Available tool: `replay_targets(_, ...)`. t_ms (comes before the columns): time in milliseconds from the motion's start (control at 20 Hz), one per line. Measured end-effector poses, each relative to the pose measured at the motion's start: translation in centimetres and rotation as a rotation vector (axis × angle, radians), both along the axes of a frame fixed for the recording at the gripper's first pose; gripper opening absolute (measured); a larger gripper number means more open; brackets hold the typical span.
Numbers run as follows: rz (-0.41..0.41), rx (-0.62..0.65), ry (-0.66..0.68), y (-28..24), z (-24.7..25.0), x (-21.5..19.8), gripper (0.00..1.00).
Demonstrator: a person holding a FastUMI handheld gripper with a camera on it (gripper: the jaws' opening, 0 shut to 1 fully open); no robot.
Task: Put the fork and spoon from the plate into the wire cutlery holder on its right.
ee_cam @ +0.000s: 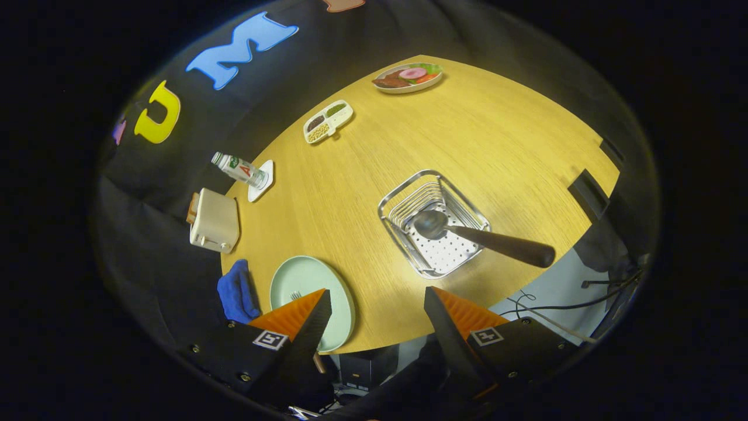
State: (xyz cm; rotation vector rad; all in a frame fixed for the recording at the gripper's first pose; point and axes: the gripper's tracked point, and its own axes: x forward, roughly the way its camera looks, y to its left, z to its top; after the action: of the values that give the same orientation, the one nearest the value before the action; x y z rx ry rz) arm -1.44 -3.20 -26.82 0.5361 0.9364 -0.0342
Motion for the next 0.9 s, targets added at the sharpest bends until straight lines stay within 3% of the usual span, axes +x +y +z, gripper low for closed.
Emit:
replay_targets(750,0.389,0.033,0.185,15.0,-4.5,-1.3,0.96)
replay_targets(850,0.425,0.004,0.217,16.1,-6.0,-1.6,0.77)
replay_targets(900,0.44,0.0,0.236,16.6,-6.5,-1.7,0.73)
